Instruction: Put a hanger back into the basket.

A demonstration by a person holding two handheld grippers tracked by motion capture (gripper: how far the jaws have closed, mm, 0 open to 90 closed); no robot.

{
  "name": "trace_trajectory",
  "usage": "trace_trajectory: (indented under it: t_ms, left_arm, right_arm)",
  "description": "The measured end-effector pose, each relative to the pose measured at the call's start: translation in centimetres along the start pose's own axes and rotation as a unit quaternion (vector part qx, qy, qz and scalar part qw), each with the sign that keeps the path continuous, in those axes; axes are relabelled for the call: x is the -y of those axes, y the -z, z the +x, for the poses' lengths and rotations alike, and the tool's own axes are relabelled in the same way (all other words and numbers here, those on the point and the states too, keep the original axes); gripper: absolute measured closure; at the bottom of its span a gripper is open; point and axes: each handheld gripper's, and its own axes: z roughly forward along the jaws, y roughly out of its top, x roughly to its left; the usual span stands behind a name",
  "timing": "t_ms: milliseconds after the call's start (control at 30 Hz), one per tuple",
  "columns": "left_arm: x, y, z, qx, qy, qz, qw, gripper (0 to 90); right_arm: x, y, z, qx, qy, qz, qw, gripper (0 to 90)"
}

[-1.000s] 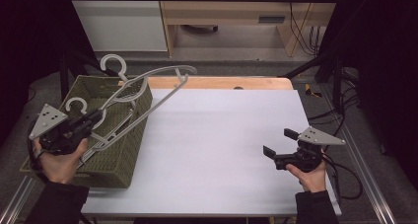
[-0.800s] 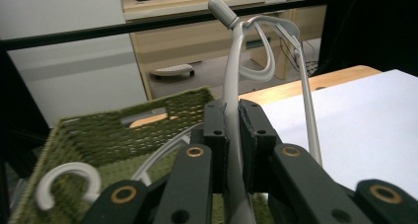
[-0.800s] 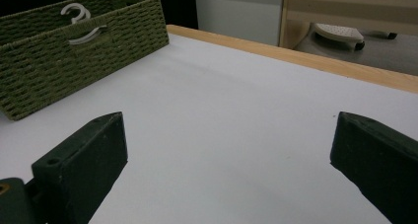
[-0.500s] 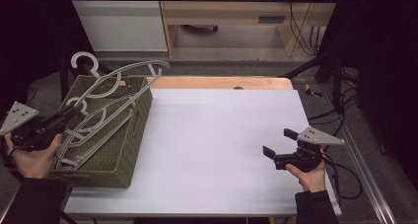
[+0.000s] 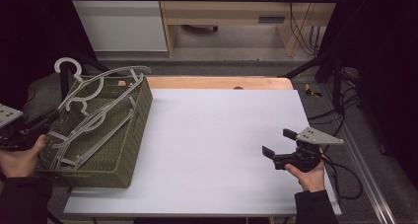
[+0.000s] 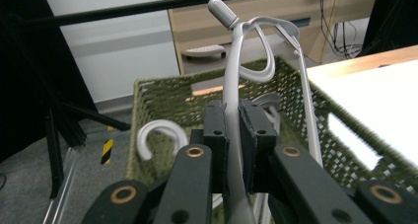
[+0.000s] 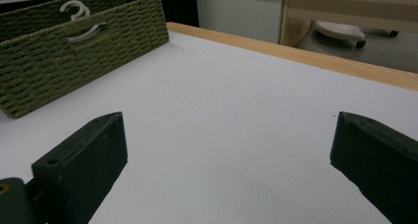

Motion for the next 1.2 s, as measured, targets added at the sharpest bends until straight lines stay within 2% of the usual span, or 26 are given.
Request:
trace_trajectory:
  t_ms: [133,267,333,600,767,867,900,1200]
  left_arm:
    - [0.7,0.0,0.9,-0.002,-0.005,0.012,0.9999,82.6]
    - [1.3,0.1,1.7,0.006,0.004,0.01,0.9999,82.6]
    - [1.5,0.3,1.9,0.008,0.009,0.009,0.9999,82.6]
    - [2.1,1.3,2.6,0.01,0.001,0.011,0.9999,82.6]
    - [2.8,1.2,2.9,0.011,0.007,0.018,0.9998,82.6]
    - [3.0,1.0,2.9,0.011,0.002,0.028,0.9995,82.6]
    - [3.2,0.6,2.7,0.01,-0.006,0.04,0.9992,82.6]
    - [3.6,-1.0,1.6,0.005,-0.013,0.061,0.998,82.6]
  right_arm:
    - [0.0,-0.1,0.0,0.002,0.0,0.0,1.0,1.1]
    - [0.1,-0.2,0.0,0.001,0.0,0.002,1.0,1.1]
    - [0.1,-0.2,0.0,0.001,-0.001,0.002,1.0,1.1]
    - [0.1,-0.2,0.0,0.001,-0.001,0.003,1.0,1.1]
    - [0.1,-0.3,0.0,0.002,0.001,0.005,1.0,1.1]
    - [0.1,-0.4,0.1,0.002,-0.001,0.005,1.0,1.1]
    - [0.1,-0.4,0.1,0.001,0.001,0.007,1.0,1.1]
    - [0.1,-0.4,0.0,0.001,0.0,0.005,1.0,1.1]
